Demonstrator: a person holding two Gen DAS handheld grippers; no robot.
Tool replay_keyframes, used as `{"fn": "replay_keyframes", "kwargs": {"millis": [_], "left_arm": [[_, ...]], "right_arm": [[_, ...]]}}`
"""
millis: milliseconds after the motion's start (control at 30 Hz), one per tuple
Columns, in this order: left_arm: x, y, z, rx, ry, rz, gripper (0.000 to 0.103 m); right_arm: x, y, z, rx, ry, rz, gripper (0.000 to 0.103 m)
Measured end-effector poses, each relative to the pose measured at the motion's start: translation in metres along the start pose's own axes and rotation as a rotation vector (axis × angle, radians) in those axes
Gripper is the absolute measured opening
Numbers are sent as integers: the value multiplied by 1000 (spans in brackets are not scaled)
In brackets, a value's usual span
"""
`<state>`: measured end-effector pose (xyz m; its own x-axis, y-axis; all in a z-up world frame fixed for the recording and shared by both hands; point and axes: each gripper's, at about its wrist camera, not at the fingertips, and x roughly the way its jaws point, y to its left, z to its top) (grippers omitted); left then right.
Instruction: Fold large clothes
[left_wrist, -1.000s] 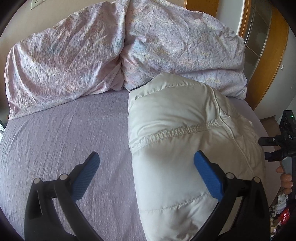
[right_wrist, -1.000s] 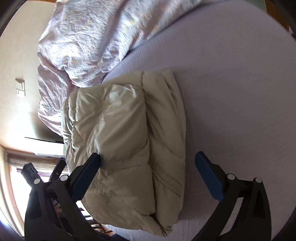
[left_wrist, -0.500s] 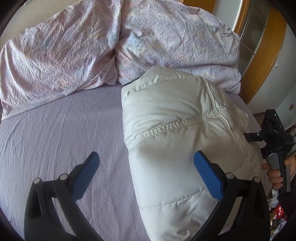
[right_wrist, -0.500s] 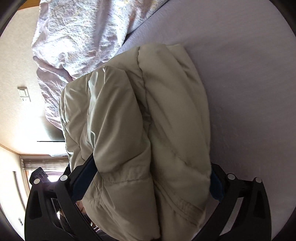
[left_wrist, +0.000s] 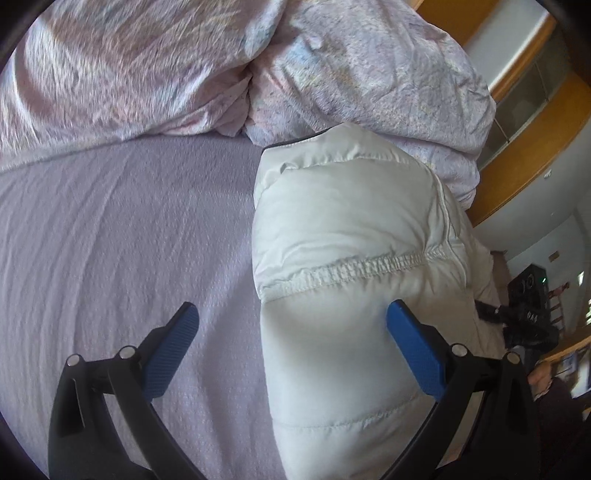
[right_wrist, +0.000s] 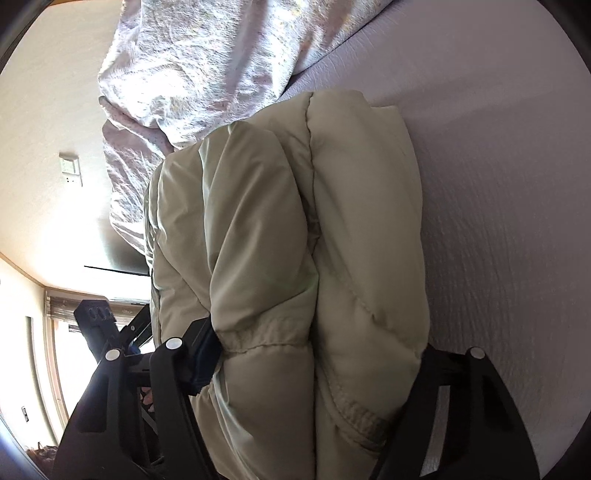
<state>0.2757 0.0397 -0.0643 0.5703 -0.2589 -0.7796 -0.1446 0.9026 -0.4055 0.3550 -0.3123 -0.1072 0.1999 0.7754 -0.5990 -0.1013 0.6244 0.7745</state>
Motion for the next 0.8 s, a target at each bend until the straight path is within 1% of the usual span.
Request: {"fn": "replay_keyframes", "kwargs": {"millis": [67, 233, 400, 467, 533, 567, 633, 733, 800], "left_arm": [[8, 5, 2, -44, 28, -49, 101], [24, 7, 1, -96, 71, -120, 101], [41, 8, -5, -172, 112, -210, 101], [42, 7, -7, -192, 111, -230, 97], [40, 6, -8, -199, 107, -233, 87], [38, 7, -8, -208, 112, -243, 85], [33, 11, -6, -217, 116, -255, 76], [21, 15, -3, -216, 100, -252, 71], [10, 21, 2, -220, 76, -249, 69]], "right_arm": [[-1, -2, 0, 4, -1, 2, 69], [-1, -2, -1, 12, 2, 7, 69], [0, -7, 1, 25, 0, 21, 69], [1, -8, 1, 27, -2, 29, 69], [0, -9, 0, 31, -7, 45, 67], [0, -10, 0, 33, -11, 59, 66], [-2, -12, 0, 35, -16, 87, 64], [2, -10, 0, 36, -11, 126, 61], [8, -6, 1, 35, -5, 154, 61]]}}
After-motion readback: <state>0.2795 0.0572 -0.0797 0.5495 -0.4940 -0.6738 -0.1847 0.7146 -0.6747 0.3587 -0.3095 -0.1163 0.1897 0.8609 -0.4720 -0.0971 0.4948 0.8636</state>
